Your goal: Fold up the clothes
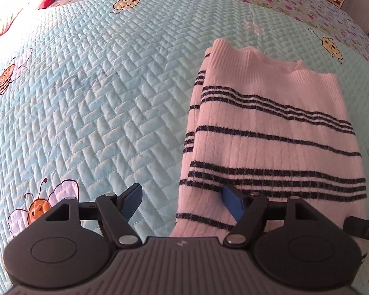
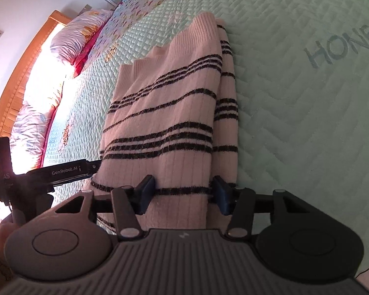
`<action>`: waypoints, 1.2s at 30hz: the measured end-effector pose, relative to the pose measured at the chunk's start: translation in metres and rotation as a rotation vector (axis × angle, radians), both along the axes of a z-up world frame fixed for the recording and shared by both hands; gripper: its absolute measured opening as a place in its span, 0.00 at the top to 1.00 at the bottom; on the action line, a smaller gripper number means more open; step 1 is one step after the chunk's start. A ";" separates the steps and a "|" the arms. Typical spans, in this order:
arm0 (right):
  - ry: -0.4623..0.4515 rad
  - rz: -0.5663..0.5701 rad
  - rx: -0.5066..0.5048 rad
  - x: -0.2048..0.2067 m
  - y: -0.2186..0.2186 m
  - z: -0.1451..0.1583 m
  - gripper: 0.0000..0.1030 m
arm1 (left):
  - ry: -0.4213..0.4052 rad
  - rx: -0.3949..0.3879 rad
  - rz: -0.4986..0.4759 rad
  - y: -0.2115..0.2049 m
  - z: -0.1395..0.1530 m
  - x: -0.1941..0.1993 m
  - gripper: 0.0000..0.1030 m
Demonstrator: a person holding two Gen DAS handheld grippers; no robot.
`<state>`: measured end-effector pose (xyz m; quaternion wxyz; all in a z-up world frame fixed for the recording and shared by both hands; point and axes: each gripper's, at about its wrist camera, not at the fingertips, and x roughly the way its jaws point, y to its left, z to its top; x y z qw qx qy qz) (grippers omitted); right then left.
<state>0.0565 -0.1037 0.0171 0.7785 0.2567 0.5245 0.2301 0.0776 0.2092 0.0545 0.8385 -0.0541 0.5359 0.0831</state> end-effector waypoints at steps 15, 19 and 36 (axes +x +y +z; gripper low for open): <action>-0.049 0.027 -0.045 0.006 -0.008 -0.011 0.85 | -0.118 -0.110 0.125 0.032 0.015 -0.015 0.28; -0.058 0.016 -0.031 0.002 -0.014 -0.005 0.84 | -0.135 -0.103 0.127 0.042 0.013 -0.024 0.27; -0.069 -0.119 0.239 -0.022 -0.058 -0.007 0.34 | -0.193 -0.569 0.074 0.064 0.009 -0.076 0.28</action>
